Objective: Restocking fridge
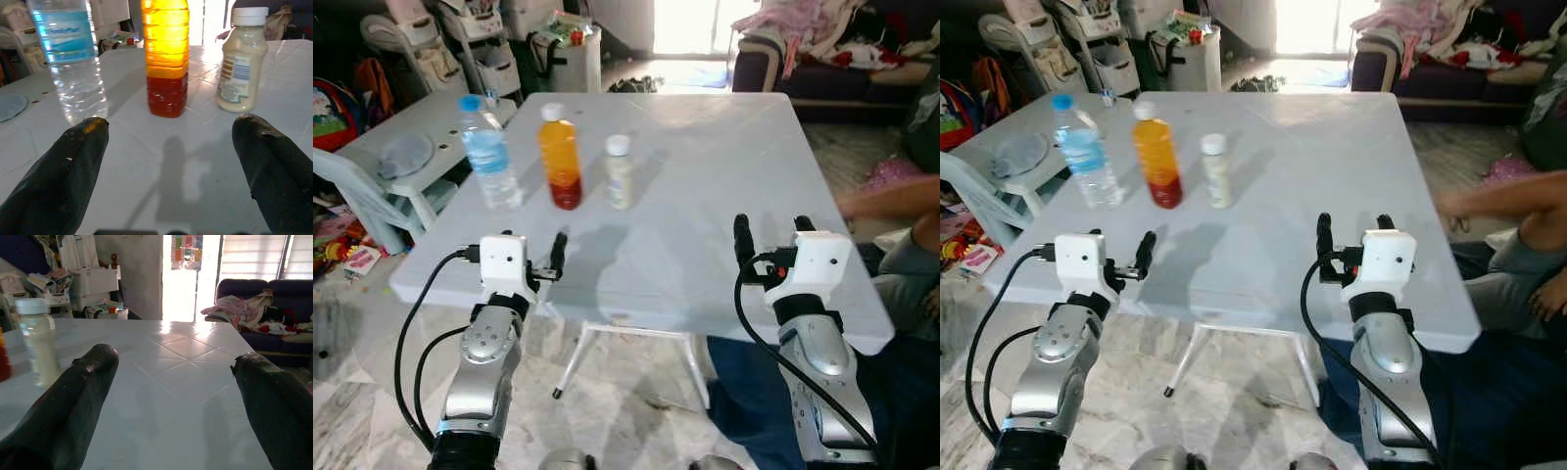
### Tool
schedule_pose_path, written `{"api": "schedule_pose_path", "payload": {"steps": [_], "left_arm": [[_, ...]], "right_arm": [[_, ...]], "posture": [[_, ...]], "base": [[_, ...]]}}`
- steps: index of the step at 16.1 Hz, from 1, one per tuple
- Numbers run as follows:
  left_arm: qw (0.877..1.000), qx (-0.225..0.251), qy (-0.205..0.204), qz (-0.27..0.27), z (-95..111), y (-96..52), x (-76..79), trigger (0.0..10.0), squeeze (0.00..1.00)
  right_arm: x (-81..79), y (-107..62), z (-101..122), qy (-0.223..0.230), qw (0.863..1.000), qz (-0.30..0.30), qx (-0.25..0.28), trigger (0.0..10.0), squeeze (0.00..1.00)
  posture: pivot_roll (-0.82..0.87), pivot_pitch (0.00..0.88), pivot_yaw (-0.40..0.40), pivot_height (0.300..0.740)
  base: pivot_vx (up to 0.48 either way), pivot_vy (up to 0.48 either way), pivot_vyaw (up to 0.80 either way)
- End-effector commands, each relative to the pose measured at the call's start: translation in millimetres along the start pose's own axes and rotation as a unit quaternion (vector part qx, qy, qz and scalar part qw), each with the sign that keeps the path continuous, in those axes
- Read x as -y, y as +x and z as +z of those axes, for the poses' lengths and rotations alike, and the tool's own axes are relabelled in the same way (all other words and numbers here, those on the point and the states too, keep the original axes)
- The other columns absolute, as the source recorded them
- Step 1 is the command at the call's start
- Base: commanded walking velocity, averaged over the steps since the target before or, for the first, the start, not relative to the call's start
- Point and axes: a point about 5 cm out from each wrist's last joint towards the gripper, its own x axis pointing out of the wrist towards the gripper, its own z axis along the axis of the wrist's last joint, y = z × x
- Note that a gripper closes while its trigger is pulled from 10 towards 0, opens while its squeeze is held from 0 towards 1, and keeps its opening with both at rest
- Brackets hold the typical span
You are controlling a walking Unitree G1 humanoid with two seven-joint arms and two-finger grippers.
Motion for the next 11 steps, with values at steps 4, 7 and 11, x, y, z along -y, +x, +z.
{"api": "schedule_pose_path", "payload": {"steps": [4, 7, 11], "left_arm": [[1.0, 0.002, 0.001, -0.015, 4, 4.0, 3.3, 10.0, 0.0], [1.0, -0.005, 0.005, -0.019, 1, 4.0, 5.0, 10.0, 0.0], [1.0, -0.005, 0.012, -0.029, 0, 2.6, 12.0, 10.0, 0.0]], "right_arm": [[-4.0, 4.7, 0, 0.0, 1.0, 0.002, -0.004, 10.0, 0.0], [-5.6, 5.5, -1, 0.0, 1.0, 0.003, -0.004, 10.0, 0.0], [-14.6, 13.0, -2, 0.0, 1.0, 0.03, -0.005, 10.0, 0.0]], "posture": [[-0.01, 0.008, 0.057, 0.74], [-0.01, 0.005, 0.06, 0.74], [0.03, 0.0, 0.004, 0.74]], "base": [[0.0, 0.429, 0.0], [0.0, 0.284, 0.0], [0.0, 0.0, 0.0]]}}
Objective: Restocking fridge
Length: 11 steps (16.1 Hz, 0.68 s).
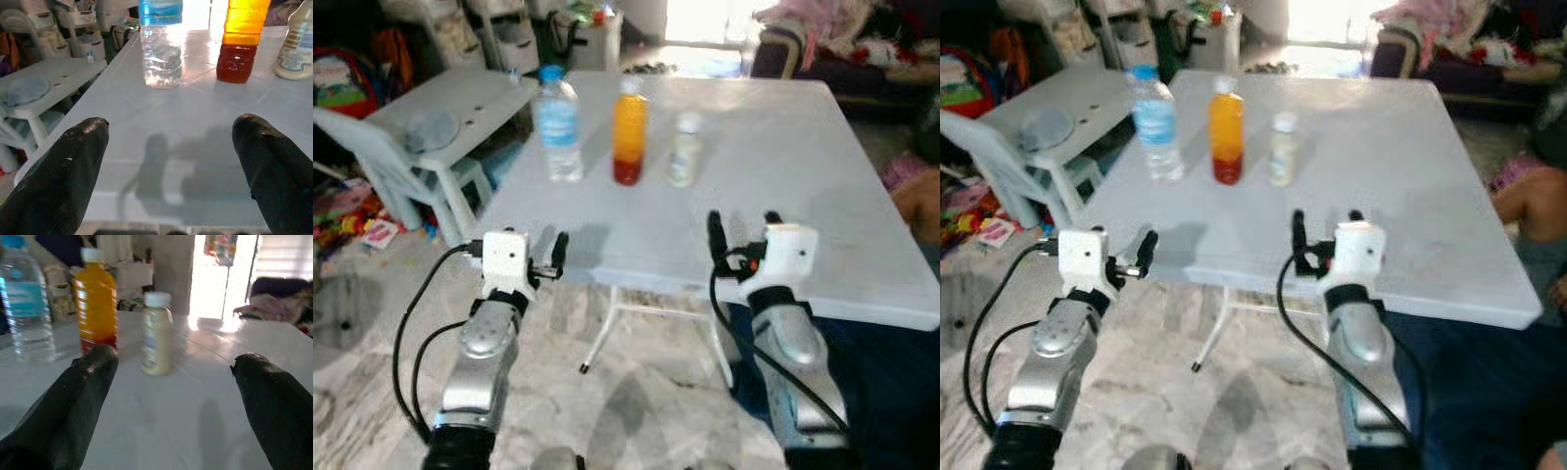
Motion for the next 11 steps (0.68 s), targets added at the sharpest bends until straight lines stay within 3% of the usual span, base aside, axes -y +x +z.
{"api": "schedule_pose_path", "payload": {"steps": [1, 6, 9, 11], "left_arm": [[1.0, 0.008, 0.004, -0.011, 3, -0.4, 7.8, 10.0, 0.0], [1.0, 0.014, 0.007, 0.012, 3, -6.9, 1.4, 10.0, 0.0], [1.0, 0.015, 0.013, 0.01, 3, -7.2, 1.0, 10.0, 0.0], [1.0, 0.021, 0.013, -0.008, 5, -2.4, 4.7, 10.0, 0.0]], "right_arm": [[2.0, 2.6, -4, -0.006, 1.0, 0.008, -0.011, 10.0, 0.0], [-11.5, 15.4, -8, 0.001, 0.999, 0.043, -0.016, 10.0, 0.0], [-15.5, 15.6, -9, 0.006, 0.999, 0.046, -0.018, 10.0, 0.0], [-6.4, 12.1, -9, -0.001, 1.0, 0.02, -0.017, 10.0, 0.0]], "posture": [[0.05, 0.0, -0.023, 0.74], [0.12, 0.0, -0.081, 0.74], [0.11, 0.0, -0.068, 0.74], [0.07, 0.0, -0.02, 0.74]], "base": [[0.0, 0.0, 0.0], [0.0, 0.0, 0.0], [0.0, 0.0, 0.0], [0.0, 0.0, -0.32]]}}
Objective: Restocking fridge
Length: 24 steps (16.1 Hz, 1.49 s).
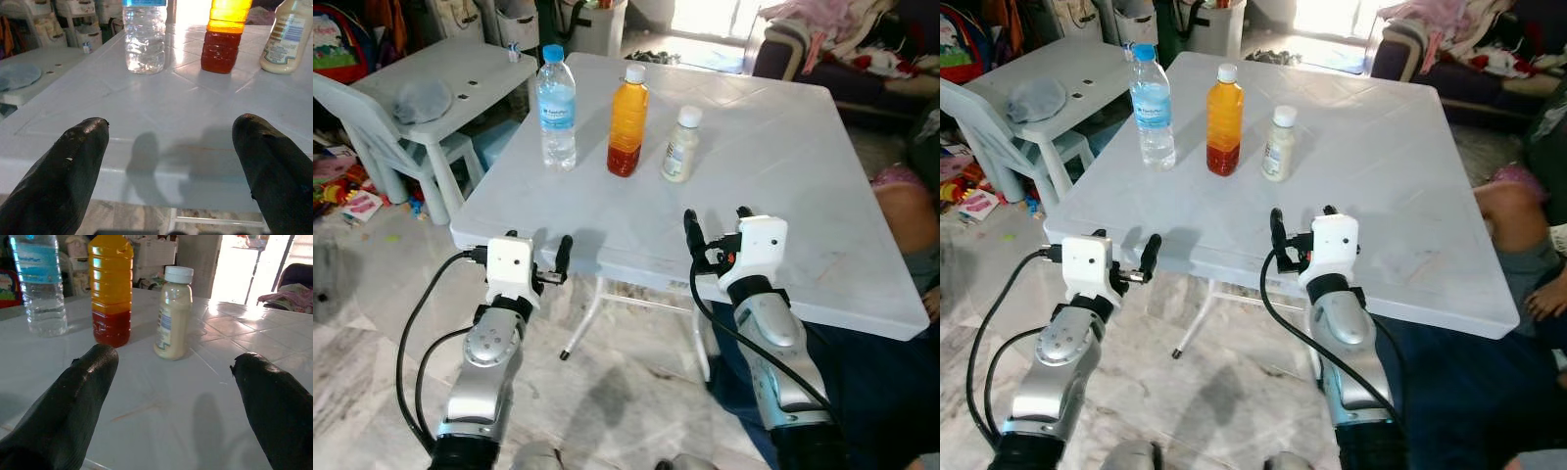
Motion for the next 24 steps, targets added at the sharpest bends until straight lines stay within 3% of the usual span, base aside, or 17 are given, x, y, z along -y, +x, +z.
{"api": "schedule_pose_path", "payload": {"steps": [1, 6, 19, 24], "left_arm": [[1.0, 0.012, 0.004, -0.018, 5, 5.2, 5.0, 10.0, 0.0], [0.998, 0.027, 0.001, -0.05, 11, 10.0, 12.3, 10.0, 0.0], [0.999, 0.044, -0.005, -0.022, 16, 1.5, -2.4, 10.0, 0.0], [0.999, 0.046, -0.01, 0.0, 16, 0.4, -8.1, 10.0, 0.0]], "right_arm": [[9.5, -2.6, 2, -0.01, 1.0, -0.021, 0.006, 10.0, 0.0], [13.7, -4.7, 5, -0.017, 0.999, -0.035, 0.021, 10.0, 0.0], [10.1, -6.2, 16, -0.039, 0.998, -0.009, 0.05, 10.0, 0.0], [6.1, -7.4, 16, -0.042, 0.998, 0.004, 0.054, 10.0, 0.0]], "posture": [[0.06, 0.0, -0.01, 0.74], [0.03, 0.0, 0.022, 0.74], [0.03, 0.0, 0.027, 0.74], [0.03, 0.0, 0.028, 0.74]], "base": [[0.0, 0.0, -0.65], [0.058, 0.0, -0.32], [0.473, 0.0, 0.0], [0.364, 0.0, 0.77]]}}
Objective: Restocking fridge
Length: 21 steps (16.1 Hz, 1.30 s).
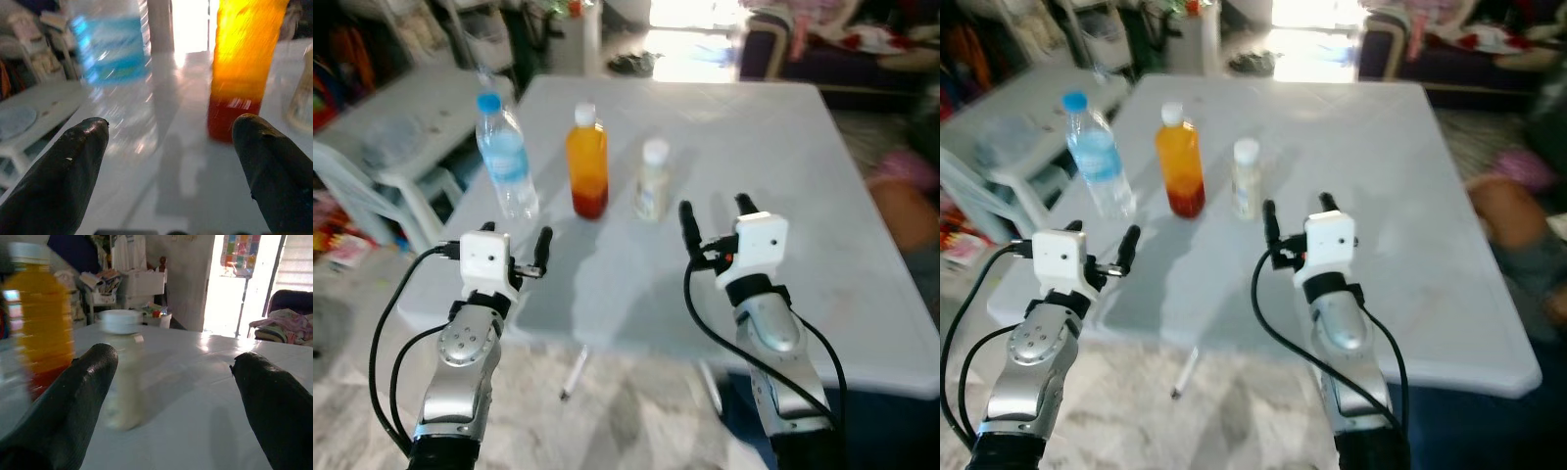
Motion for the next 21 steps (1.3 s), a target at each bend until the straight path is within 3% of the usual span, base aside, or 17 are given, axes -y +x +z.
{"api": "schedule_pose_path", "payload": {"steps": [1, 11, 21], "left_arm": [[1.0, 0.013, -0.009, -0.007, 6, 2.8, 8.0, 10.0, 0.0], [0.999, 0.013, 0.024, 0.031, 7, -3.0, -5.5, 10.0, 0.0], [0.999, 0.005, 0.04, 0.031, 9, -9.3, -10.0, 10.0, 0.0]], "right_arm": [[11.2, -3.5, -1, -0.008, 1.0, -0.016, -0.003, 10.0, 0.0], [4.4, -2.4, -2, 0.005, 1.0, 0.011, -0.004, 10.0, 0.0], [5.7, 42.3, 6, -0.007, 0.998, 0.062, 0.003, 10.0, 0.0]], "posture": [[0.03, 0.0, 0.028, 0.74], [0.04, 0.018, 0.039, 0.74], [0.1, 0.057, 0.045, 0.74]], "base": [[0.0, 0.0, 0.76], [0.0, 0.0, 0.0], [0.0, 0.0, 0.0]]}}
